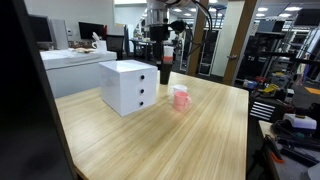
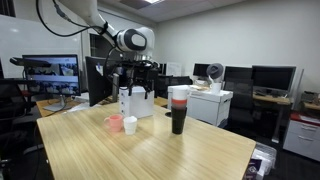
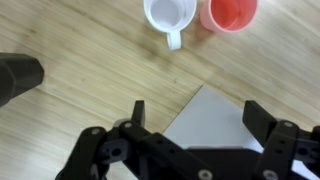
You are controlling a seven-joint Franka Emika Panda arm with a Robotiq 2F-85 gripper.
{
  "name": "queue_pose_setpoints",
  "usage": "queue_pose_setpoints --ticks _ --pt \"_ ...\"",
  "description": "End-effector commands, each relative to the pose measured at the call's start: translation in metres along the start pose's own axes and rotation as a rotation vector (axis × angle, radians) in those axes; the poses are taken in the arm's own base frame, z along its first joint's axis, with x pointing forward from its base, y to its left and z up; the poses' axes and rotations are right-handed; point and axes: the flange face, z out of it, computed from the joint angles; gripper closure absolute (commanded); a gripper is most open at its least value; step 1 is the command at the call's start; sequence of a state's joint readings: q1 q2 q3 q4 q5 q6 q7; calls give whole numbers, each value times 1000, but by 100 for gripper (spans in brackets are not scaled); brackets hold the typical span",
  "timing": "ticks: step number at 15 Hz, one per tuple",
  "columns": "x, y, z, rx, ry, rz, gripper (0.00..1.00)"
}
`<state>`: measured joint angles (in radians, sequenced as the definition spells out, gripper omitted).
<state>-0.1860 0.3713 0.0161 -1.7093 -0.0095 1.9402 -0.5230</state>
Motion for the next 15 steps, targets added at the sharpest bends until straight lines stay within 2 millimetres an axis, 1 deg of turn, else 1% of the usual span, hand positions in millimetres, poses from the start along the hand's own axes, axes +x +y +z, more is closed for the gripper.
queue_pose_setpoints --ticks 1,2,5,6,7,12,15 --pt "-47 -30 5 -7 17 -51 0" --pt "-57 -36 11 -4 8 -57 0" --pt "-76 -51 30 -5 -17 -71 0" --pt "-83 -57 41 -8 -28 -73 0" --pt "-93 -65 55 -6 -43 -79 0" --pt "-95 -79 87 -108 -28 -134 0" --pt "-95 -85 98 -141 -28 -167 0"
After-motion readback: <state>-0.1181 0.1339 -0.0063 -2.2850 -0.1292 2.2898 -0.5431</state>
